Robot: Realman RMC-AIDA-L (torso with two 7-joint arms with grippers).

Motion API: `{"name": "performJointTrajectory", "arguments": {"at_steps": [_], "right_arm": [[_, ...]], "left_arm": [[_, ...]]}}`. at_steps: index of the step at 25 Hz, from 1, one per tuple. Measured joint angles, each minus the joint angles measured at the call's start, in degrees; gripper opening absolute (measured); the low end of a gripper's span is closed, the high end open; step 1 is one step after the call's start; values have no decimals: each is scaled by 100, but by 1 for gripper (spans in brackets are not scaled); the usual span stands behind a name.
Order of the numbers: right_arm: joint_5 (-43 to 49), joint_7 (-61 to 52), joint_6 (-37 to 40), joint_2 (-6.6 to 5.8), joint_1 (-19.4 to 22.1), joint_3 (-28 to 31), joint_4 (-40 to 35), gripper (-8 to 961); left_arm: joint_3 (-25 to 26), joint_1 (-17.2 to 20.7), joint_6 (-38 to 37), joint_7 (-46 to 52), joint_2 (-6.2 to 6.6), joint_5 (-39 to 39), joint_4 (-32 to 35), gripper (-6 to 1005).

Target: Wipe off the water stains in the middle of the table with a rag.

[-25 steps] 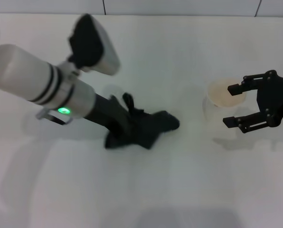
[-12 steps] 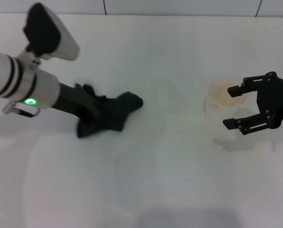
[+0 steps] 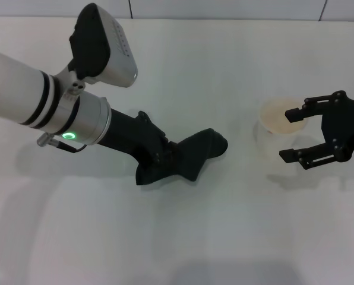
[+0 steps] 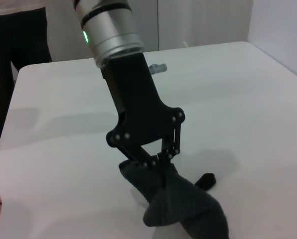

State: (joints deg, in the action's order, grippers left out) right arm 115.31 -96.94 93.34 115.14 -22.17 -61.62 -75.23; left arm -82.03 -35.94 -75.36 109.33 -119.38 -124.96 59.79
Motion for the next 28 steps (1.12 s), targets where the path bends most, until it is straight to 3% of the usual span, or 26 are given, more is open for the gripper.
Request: {"name": "performJointTrajectory", "arguments": {"at_steps": [9,13,16,21,24,28], "right_arm": [[0,18,-17,0,27,6,7,810],[-8,87,-5,0,43,49,56,810],[-51,154,-3,0,106,51,78,810],[-414,511,5,-1,241,70,255,810],[-535,660,5,-4,264,85,430,810],[-728,896,6,-5,302,153,684,810]], "left_arm": [[249,429,-5,-122,34,373,367,180],[778,631,-288,-451,40,538,419,183],[1484,721,-854,-816,45,680,421,413],[2753,926,-1850,-1496,78,767,432,654],[3248,1122,-2343,-1926,149,803,439,747],[3524,1398,-2646,-2342,213,921,498,840]]}}
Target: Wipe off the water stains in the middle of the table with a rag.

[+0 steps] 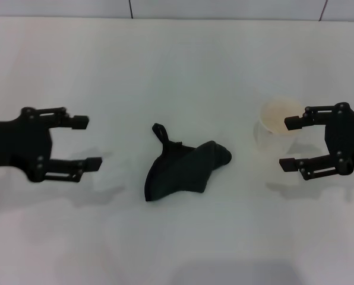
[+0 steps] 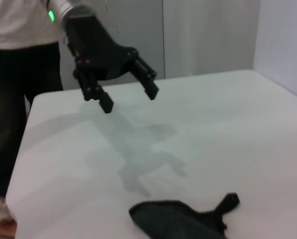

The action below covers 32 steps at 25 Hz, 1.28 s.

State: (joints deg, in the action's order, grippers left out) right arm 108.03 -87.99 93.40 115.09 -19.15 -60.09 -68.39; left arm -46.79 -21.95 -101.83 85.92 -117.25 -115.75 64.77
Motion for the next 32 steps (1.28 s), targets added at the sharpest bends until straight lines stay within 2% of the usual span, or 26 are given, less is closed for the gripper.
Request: {"name": "performJointTrajectory", "arguments": {"at_steps": [4,10,32], "right_arm": [[-280,271,4,-3,122,9,94,810],[-328,290,33,-4,163,7,154,810],[-290,80,141,-28,148,120,101,810]], "left_arm": [[53,240,-314,-214,59,265,61,838],[58,459,-476,-314,64,315,204,836],[8,445,-518,-384,34,130,221,834]]}}
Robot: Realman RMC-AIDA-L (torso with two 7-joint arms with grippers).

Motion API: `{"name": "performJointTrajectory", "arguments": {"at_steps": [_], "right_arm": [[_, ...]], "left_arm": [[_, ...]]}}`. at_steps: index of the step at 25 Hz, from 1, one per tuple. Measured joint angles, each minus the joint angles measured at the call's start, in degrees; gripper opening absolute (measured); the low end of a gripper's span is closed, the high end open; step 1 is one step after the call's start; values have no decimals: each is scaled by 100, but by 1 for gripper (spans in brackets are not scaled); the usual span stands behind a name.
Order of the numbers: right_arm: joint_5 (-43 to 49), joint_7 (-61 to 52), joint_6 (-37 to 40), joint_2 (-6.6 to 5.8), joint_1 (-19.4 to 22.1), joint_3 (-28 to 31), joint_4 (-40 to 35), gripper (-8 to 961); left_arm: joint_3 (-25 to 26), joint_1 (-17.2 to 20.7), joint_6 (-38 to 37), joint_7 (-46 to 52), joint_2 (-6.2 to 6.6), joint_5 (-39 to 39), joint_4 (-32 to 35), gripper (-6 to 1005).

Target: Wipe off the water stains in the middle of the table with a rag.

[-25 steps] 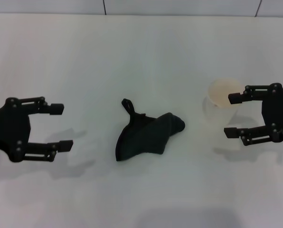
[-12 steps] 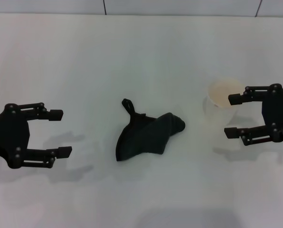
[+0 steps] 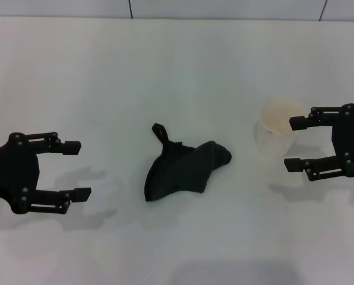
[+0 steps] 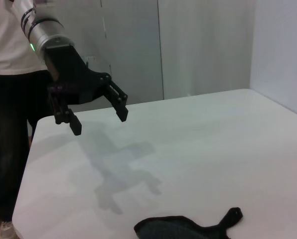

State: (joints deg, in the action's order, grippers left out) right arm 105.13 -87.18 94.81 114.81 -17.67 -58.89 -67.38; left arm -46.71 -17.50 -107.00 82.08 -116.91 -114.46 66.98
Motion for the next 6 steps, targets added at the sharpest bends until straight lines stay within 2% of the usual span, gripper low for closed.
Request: {"name": "performJointTrajectory", "arguments": {"at_steps": [6], "right_arm": [[-3,-41,-8,9,-20,-13,27,810]], "left_arm": [[1,-11,24,-42,-38,-48,-15,834]]}}
